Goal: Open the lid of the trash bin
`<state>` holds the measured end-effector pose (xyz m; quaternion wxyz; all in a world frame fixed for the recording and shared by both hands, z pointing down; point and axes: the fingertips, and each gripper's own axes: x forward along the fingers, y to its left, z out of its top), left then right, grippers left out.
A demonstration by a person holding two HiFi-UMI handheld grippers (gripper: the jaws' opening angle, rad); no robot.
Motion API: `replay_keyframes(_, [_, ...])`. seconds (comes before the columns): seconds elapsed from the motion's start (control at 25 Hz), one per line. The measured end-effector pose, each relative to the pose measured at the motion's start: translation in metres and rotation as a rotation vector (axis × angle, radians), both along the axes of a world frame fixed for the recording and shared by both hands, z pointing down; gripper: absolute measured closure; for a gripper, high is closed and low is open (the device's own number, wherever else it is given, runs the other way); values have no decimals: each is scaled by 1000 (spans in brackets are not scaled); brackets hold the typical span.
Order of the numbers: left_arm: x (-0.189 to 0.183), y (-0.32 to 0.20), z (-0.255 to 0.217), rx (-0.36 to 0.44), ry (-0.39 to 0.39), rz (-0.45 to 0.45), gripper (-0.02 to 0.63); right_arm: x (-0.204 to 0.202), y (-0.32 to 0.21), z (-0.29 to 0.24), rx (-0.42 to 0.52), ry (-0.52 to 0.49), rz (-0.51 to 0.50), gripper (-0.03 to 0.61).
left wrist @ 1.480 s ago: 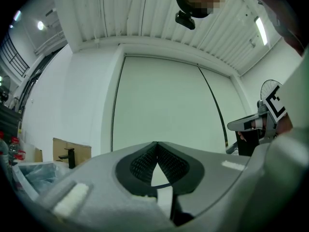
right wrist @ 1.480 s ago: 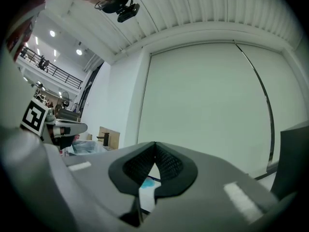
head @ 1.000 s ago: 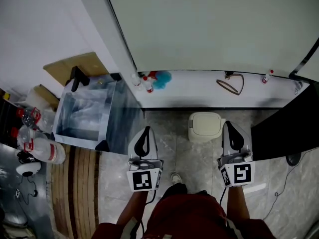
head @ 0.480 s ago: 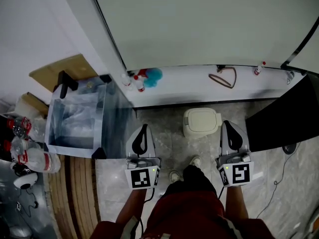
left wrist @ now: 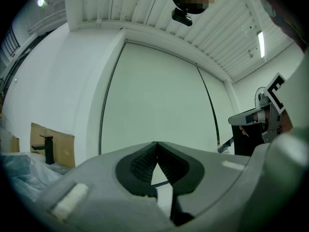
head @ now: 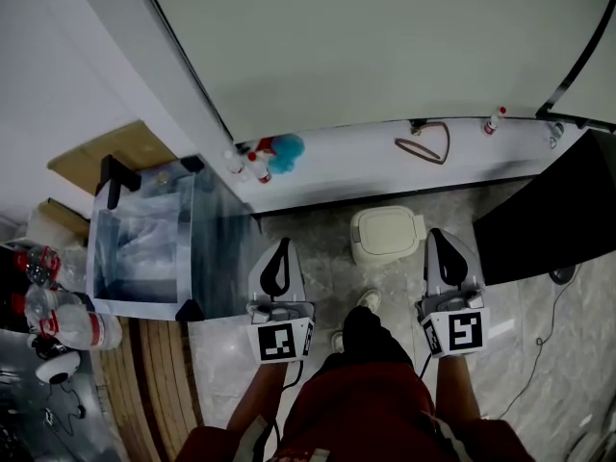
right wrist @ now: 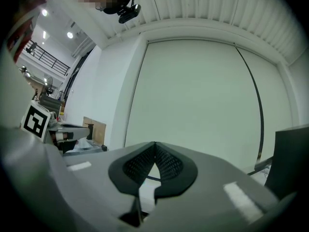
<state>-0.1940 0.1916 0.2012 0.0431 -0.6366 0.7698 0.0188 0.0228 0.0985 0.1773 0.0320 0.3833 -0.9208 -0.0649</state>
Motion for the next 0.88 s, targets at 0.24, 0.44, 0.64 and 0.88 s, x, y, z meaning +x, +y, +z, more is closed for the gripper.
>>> replay_keyframes(0.24, [4,-29,8,-23,-10,37,609,5,-23,11,-23,0,34,578])
replay_keyframes(0.44, [12,-67,17,-51,-14,79,609,15,-51,23,-48,0,71,577])
replay_keyframes(0.64, [27,-114,14,-65,-38,141,609,30,-86,27,-64,-23,115,578])
replay_keyframes(0.88, [52,-168,12,-84,-67,209,609,59,-132,30,-80,-53,184,578])
